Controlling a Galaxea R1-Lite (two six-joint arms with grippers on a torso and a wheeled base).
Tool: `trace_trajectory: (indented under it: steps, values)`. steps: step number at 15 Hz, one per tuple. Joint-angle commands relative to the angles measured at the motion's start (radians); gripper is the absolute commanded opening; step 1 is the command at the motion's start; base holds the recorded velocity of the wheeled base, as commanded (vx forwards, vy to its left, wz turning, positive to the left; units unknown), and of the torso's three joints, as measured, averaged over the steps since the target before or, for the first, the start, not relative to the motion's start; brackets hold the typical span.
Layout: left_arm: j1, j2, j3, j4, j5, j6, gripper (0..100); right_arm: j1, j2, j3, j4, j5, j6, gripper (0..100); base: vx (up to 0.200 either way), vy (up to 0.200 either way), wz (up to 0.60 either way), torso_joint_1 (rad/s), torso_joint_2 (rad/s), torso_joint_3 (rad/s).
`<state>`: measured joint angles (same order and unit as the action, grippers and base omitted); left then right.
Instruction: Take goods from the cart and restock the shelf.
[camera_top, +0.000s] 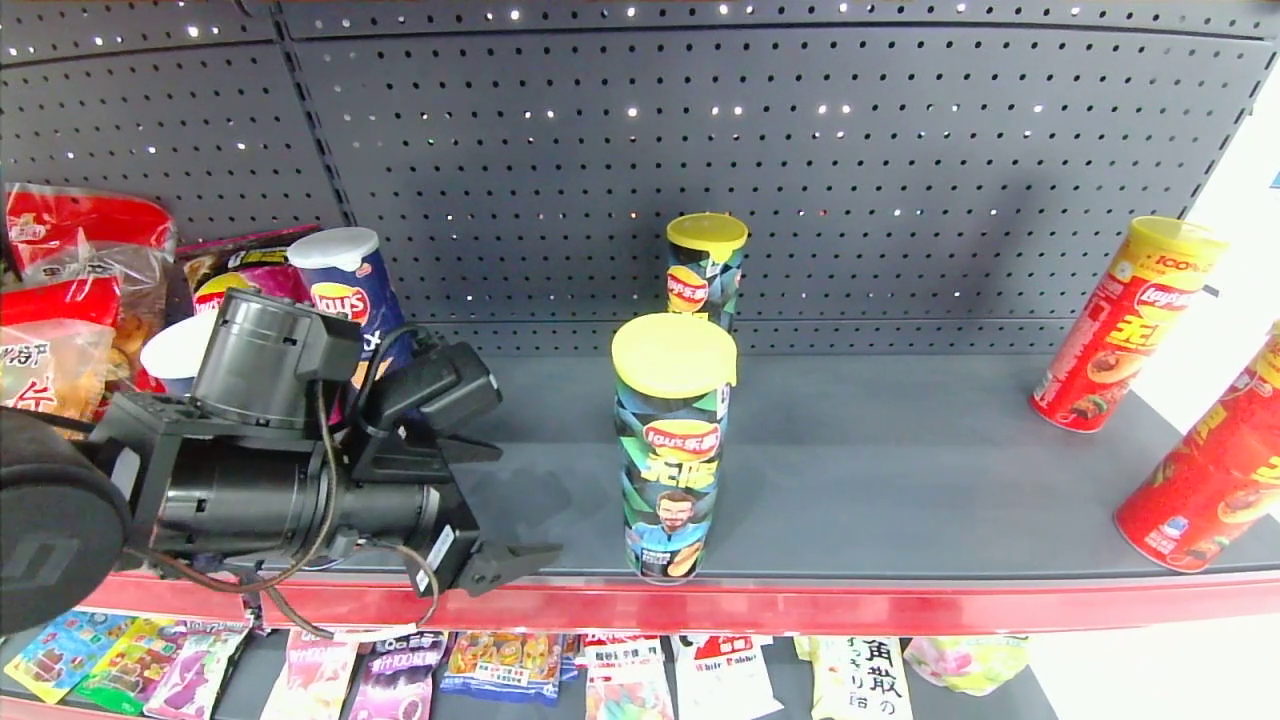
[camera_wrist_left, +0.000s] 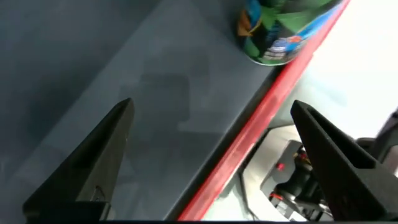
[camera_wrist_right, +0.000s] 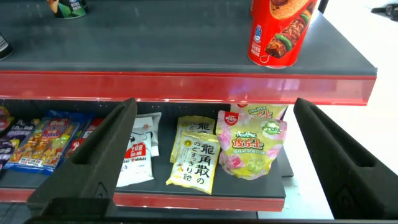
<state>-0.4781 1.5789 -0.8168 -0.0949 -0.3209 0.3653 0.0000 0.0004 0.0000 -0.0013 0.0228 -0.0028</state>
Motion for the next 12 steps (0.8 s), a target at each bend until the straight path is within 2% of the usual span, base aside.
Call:
trace_trajectory:
  steps: [1, 4, 12]
  values:
    - [-0.016, 0.042, -0.019, -0.003, 0.031, 0.009, 100, 0.0, 0.0, 0.0, 0.0, 0.0, 0.0, 100, 0.0, 0.0, 0.0, 0.0, 0.0, 0.0]
    - [-0.048, 0.09, -0.041, -0.042, 0.075, 0.012, 100, 0.0, 0.0, 0.0, 0.0, 0.0, 0.0, 100, 0.0, 0.0, 0.0, 0.0, 0.0, 0.0]
    - [-0.051, 0.127, -0.039, -0.059, 0.077, 0.014, 100, 0.0, 0.0, 0.0, 0.0, 0.0, 0.0, 100, 0.0, 0.0, 0.0, 0.0, 0.0, 0.0]
